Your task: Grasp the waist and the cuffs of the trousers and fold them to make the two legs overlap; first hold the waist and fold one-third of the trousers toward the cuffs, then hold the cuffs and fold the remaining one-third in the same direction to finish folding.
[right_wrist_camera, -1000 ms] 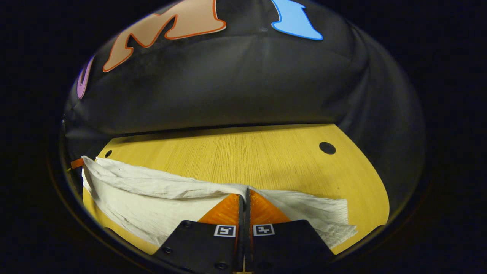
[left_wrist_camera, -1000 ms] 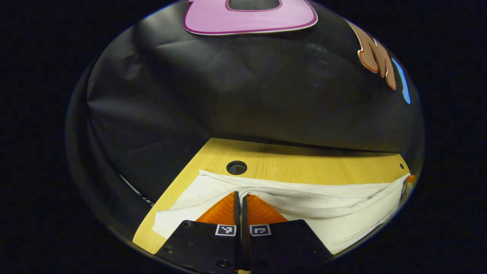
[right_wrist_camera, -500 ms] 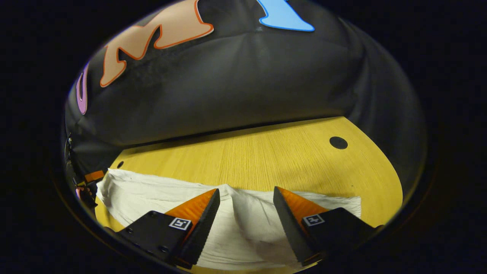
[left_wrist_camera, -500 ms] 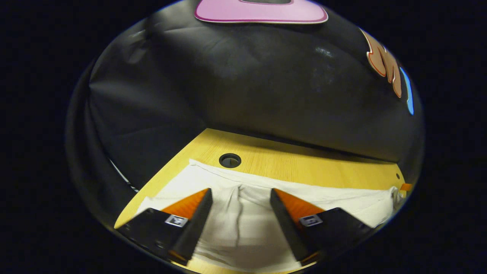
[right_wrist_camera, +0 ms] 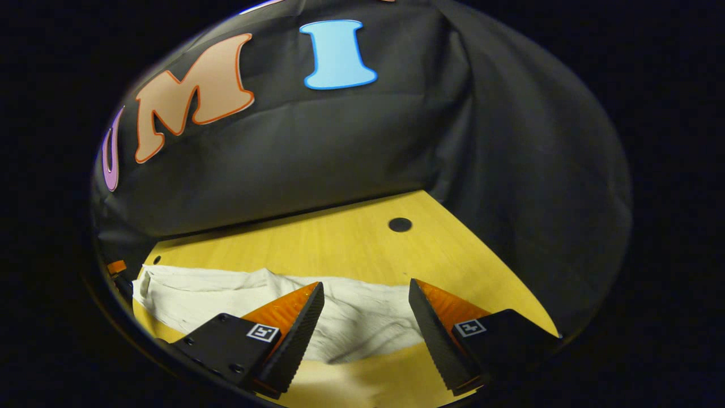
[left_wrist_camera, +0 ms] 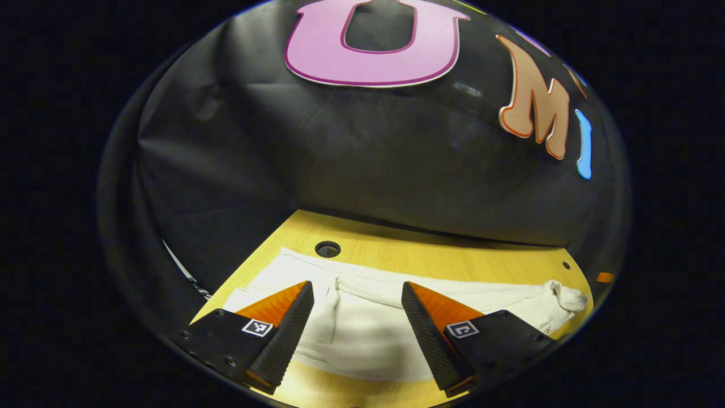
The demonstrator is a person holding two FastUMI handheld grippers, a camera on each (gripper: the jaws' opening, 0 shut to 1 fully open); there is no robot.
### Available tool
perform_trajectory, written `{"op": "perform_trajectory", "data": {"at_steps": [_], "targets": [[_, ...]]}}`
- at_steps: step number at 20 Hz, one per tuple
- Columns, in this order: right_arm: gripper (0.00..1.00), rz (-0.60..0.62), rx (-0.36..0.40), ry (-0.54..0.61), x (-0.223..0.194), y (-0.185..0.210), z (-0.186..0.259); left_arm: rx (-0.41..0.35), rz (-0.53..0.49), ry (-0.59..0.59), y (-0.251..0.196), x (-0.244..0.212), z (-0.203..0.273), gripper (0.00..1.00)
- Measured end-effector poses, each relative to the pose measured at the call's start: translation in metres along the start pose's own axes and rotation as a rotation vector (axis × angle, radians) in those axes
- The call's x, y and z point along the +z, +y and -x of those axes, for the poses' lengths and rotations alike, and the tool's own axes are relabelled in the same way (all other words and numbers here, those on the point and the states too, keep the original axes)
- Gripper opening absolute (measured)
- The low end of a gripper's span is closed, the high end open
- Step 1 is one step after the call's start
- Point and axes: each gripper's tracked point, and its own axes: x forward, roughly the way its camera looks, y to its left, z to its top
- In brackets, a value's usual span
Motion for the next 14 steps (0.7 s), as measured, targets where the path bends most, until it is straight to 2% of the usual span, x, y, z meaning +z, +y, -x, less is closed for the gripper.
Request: {"op": "perform_trajectory", "data": {"at_steps": [1,4,5,6,7,8,13,14], "targets": [[0.92,-0.005,-0.021,0.019,-0.01,-0.013,0.004,-0.007,0.006,0.014,-0.001,-0.002,0.0,0.95],[0.92,-0.003,-0.064,0.068,-0.041,-0.044,0.008,-0.01,0.012,0.022,-0.001,0.002,0.002,0.95],[0.96,-0.002,-0.069,0.084,-0.049,-0.047,0.008,-0.01,0.011,0.025,-0.001,0.003,0.001,0.95],[0.96,-0.007,-0.071,0.096,-0.056,-0.048,0.005,-0.011,0.013,0.026,-0.001,0.001,0.001,0.95],[0.92,-0.021,-0.069,0.108,-0.062,-0.049,0.002,-0.015,0.017,0.026,-0.001,0.002,0.001,0.95],[0.96,-0.037,-0.066,0.116,-0.068,-0.048,-0.002,-0.018,0.019,0.024,-0.001,0.003,0.002,0.95],[0.96,-0.105,-0.036,0.148,-0.082,-0.045,-0.021,-0.01,-0.002,0.005,-0.003,0.008,0.004,0.95],[0.92,-0.131,-0.021,0.153,-0.084,-0.04,-0.025,-0.013,0.0,0.004,-0.003,0.007,0.003,0.95]]}}
